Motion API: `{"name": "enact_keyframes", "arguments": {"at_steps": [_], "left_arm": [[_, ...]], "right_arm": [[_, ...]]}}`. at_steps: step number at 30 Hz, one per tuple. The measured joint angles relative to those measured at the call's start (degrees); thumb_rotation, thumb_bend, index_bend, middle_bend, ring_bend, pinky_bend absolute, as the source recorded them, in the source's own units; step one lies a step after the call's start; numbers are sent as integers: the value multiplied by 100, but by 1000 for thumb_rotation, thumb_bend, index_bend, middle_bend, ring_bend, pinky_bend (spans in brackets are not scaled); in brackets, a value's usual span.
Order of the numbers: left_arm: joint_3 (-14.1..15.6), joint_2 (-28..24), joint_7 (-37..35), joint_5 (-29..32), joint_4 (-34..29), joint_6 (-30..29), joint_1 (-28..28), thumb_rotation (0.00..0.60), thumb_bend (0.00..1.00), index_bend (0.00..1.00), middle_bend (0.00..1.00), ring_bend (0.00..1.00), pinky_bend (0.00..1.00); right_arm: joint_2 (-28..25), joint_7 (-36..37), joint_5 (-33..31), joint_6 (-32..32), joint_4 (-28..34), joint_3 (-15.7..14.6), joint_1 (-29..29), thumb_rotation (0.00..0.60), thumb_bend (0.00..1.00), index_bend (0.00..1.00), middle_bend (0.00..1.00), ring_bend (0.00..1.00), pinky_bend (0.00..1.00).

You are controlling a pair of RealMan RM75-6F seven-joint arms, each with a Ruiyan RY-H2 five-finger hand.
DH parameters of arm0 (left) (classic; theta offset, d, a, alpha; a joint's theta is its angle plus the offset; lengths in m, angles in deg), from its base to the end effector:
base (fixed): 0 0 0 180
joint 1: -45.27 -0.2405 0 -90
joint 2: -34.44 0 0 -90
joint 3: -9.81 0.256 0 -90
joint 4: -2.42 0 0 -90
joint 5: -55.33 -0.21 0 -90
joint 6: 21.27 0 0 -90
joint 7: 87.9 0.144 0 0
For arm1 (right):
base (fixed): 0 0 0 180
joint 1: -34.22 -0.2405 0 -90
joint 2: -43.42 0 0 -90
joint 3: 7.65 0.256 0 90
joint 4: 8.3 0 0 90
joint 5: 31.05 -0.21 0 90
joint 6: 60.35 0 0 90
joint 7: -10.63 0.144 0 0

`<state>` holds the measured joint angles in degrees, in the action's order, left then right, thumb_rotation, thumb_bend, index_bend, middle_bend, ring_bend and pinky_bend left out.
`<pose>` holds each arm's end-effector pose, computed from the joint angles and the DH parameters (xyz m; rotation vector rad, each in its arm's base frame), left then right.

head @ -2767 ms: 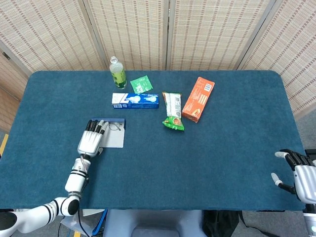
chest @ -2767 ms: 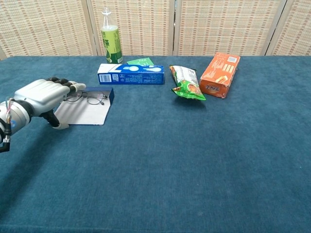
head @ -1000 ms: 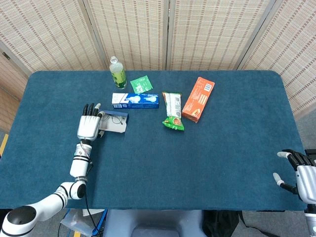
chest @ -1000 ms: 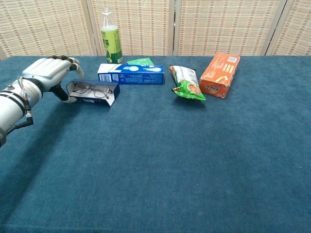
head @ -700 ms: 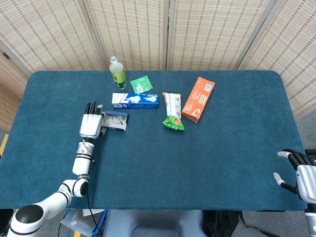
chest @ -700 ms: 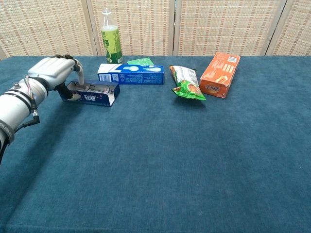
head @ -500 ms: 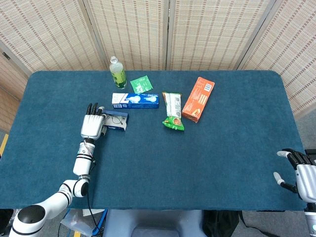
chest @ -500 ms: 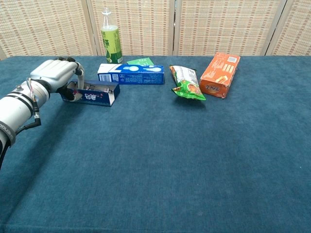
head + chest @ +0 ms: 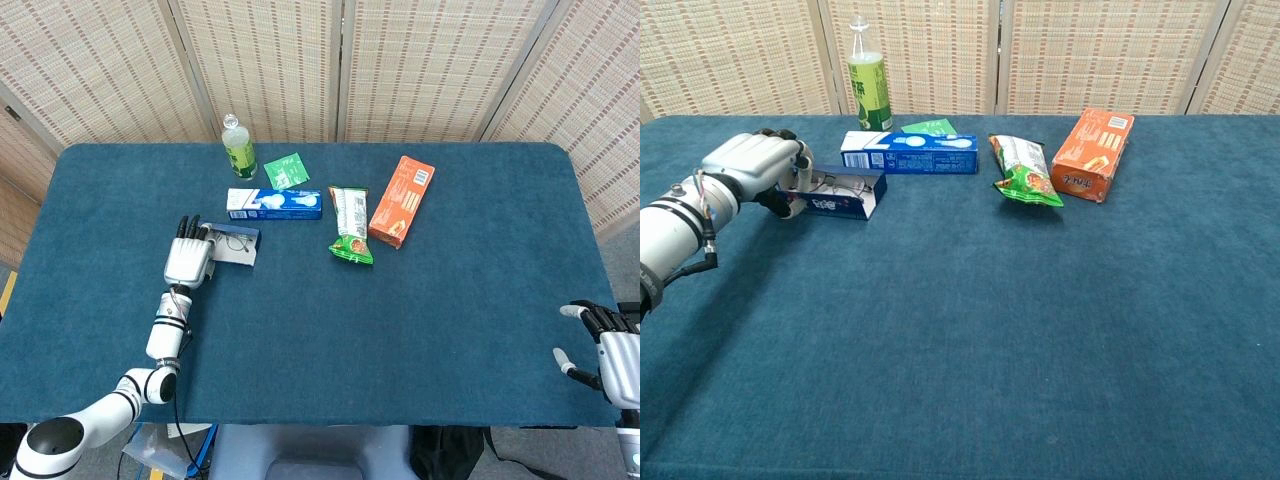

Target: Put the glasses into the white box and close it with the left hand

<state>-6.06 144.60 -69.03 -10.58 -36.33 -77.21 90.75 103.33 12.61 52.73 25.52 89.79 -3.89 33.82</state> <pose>-0.2087 0.4178 -0.0384 -1.5912 -0.6837 -0.7251 -0.3124 -0.1591 0.1789 1.2745 -0.9867 0.8980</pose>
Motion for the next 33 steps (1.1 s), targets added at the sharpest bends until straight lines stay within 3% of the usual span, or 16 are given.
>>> {"name": "enact_keyframes", "arguments": {"at_steps": [11,27,33], "left_arm": [[196,-519,-146,-208,-989,-269,-345,600,471,668,234,65,0],[1114,-2391,-58,-933,-3254,-667,-1129,600,470,657,206,61,0],[1225,-2841,212,-913,-3761,-550,-1220,600,469,636,201,60,0]], "right_arm": [[8,-53,47,14,44,-6,-15,600,241,286,248,228,230],[-17,-268,202,129,275,-46,4,600,240,286,248,229,230],[0,-295,236,116,296,-59,-12,600,239,286,248,229,230]]}}
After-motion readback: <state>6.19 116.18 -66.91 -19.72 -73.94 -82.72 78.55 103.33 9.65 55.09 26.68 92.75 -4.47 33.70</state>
